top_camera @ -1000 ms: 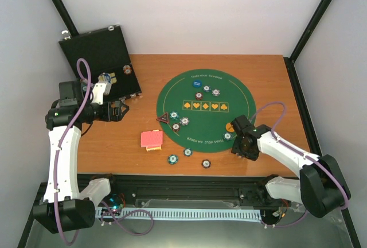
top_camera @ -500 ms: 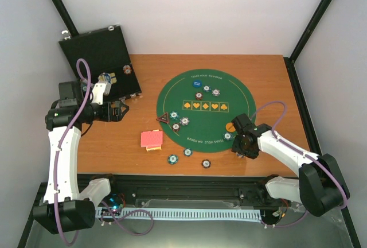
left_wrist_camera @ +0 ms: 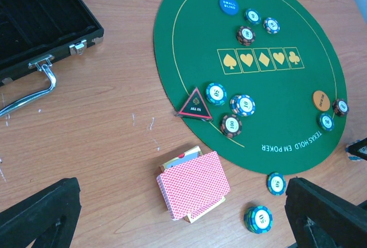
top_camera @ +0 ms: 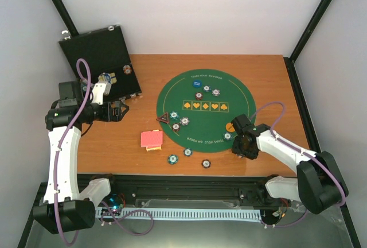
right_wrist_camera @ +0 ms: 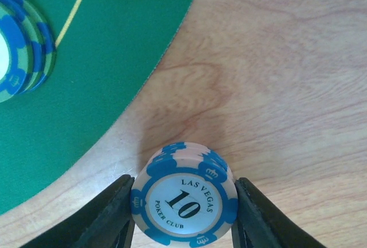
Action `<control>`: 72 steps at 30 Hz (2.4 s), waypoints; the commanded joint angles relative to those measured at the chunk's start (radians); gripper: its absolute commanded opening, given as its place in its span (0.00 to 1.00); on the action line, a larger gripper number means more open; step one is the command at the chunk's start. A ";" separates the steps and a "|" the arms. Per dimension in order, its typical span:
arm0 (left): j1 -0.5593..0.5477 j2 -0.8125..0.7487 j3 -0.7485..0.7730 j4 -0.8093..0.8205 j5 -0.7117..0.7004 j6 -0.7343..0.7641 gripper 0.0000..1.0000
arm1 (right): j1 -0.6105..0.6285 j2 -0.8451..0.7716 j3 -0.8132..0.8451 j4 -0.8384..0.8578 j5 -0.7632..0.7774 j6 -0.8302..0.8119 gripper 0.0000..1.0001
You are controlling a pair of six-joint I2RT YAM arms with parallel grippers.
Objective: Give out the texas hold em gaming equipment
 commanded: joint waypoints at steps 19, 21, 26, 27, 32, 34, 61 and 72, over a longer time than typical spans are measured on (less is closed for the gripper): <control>0.006 -0.007 0.035 -0.014 0.007 0.012 1.00 | -0.006 -0.056 0.166 -0.133 0.035 -0.023 0.20; 0.006 -0.003 0.036 -0.014 0.007 0.009 1.00 | -0.013 -0.030 0.223 -0.156 0.042 -0.043 0.19; 0.006 -0.001 0.035 -0.011 0.002 0.009 1.00 | -0.054 0.076 0.374 -0.175 0.054 -0.103 0.17; 0.006 0.000 0.035 -0.011 0.001 0.009 1.00 | -0.067 0.108 0.403 -0.176 0.054 -0.116 0.17; 0.006 0.006 0.040 -0.014 0.007 0.009 1.00 | -0.135 0.265 0.521 -0.142 0.036 -0.171 0.17; 0.006 0.009 0.041 -0.012 0.006 0.011 1.00 | -0.160 0.332 0.551 -0.118 0.021 -0.184 0.16; 0.007 0.053 0.018 -0.001 -0.007 0.091 1.00 | -0.308 0.594 0.553 0.025 -0.020 -0.242 0.16; 0.006 0.044 -0.022 -0.008 -0.013 0.126 1.00 | -0.308 0.563 0.586 -0.006 0.014 -0.237 0.57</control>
